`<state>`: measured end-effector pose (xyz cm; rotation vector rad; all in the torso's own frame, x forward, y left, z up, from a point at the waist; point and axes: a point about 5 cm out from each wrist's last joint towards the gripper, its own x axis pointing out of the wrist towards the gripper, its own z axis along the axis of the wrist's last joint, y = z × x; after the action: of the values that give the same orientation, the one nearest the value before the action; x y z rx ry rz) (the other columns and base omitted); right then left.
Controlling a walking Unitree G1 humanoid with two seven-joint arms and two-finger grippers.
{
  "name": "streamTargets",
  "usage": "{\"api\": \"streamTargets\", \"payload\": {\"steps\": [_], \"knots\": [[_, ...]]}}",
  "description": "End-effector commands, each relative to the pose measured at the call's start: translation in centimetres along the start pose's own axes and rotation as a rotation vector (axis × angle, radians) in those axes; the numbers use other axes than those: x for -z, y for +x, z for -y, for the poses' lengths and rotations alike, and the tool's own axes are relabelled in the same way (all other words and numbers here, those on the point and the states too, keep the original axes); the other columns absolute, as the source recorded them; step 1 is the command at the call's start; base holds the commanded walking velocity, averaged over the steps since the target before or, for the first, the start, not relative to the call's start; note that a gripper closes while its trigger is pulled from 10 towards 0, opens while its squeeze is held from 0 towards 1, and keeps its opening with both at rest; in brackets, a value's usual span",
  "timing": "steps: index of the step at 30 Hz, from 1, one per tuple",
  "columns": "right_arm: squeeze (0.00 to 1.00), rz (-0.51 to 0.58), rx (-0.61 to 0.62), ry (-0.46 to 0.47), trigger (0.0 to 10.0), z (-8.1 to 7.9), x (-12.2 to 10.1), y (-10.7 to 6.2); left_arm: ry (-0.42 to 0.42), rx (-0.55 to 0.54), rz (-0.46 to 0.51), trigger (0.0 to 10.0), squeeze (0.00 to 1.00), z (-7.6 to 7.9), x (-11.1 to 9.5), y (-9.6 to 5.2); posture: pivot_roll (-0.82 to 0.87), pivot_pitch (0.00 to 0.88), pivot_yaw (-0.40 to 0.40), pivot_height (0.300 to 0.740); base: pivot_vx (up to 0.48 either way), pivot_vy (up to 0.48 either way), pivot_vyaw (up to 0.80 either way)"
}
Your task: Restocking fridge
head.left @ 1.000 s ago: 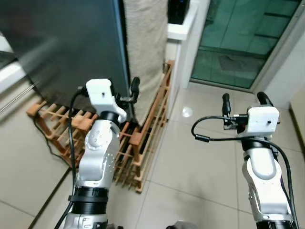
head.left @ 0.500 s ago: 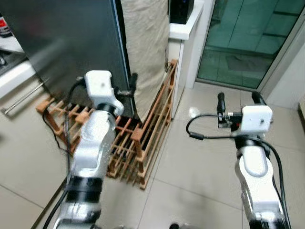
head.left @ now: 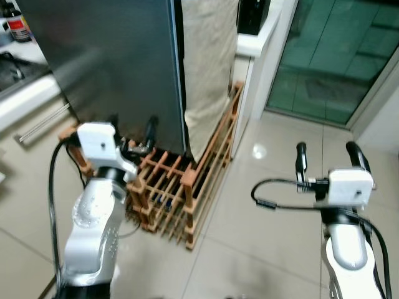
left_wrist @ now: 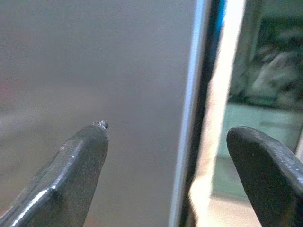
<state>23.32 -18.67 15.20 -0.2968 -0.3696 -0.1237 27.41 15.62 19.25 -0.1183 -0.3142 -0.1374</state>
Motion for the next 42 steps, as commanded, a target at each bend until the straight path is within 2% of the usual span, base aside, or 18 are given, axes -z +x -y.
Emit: {"api": "streamTargets", "payload": {"steps": [1,6,14,19,21,27,28,32,37,42], "knots": [[0.00,-0.004,0.004,-0.014,10.0,0.5,0.3,0.6,-0.010,-0.003,0.004,10.0,0.00,0.2,-0.2,0.2,-0.13,0.012,0.006,0.740,0.480,0.000,0.00],[0.00,0.034,0.003,-0.011,10.0,0.6,-0.2,2.3,0.004,0.020,0.020,10.0,0.00,0.7,-0.6,0.8,-0.12,0.020,0.006,0.740,0.467,0.000,0.00],[0.00,0.041,-0.013,0.013,10.0,0.0,-0.5,2.6,-0.037,-0.023,0.027,10.0,0.00,0.1,-1.4,3.0,-0.13,0.040,0.020,0.740,0.052,0.000,0.00],[0.00,0.002,-0.008,0.035,10.0,-0.1,0.1,2.3,-0.067,0.019,-0.011,10.0,0.00,0.9,-1.3,3.6,-0.14,0.057,0.029,0.740,0.000,0.000,0.00],[0.00,-0.023,-0.004,0.046,10.0,-0.2,0.4,2.2,-0.075,0.084,-0.063,10.0,0.00,1.9,-0.9,4.1,-0.15,0.069,0.035,0.740,0.000,0.000,0.00],[0.00,-0.061,0.008,0.067,10.0,-0.2,0.7,2.2,-0.112,0.155,-0.119,10.0,0.00,3.3,-0.2,4.4,-0.16,0.080,0.046,0.740,0.000,0.000,0.00],[0.00,-0.070,0.011,0.064,10.0,-0.1,0.9,2.1,-0.122,0.196,-0.144,10.0,0.00,4.2,0.2,4.6,-0.17,0.092,0.055,0.740,0.000,0.000,0.00],[0.00,-0.079,0.018,0.062,10.0,-0.1,0.9,1.9,-0.131,0.247,-0.170,10.0,0.00,5.4,0.6,5.0,-0.19,0.099,0.062,0.740,0.000,0.000,0.00],[0.00,-0.083,0.022,0.063,10.0,-0.1,0.8,1.8,-0.128,0.243,-0.180,10.0,0.00,5.4,0.7,5.3,-0.20,0.097,0.070,0.740,0.000,0.000,0.00],[0.00,-0.098,0.026,0.064,10.0,0.0,1.0,1.4,-0.083,0.105,-0.199,10.0,0.00,3.8,1.6,6.5,-0.21,0.089,0.078,0.740,0.000,0.000,0.00]]}}
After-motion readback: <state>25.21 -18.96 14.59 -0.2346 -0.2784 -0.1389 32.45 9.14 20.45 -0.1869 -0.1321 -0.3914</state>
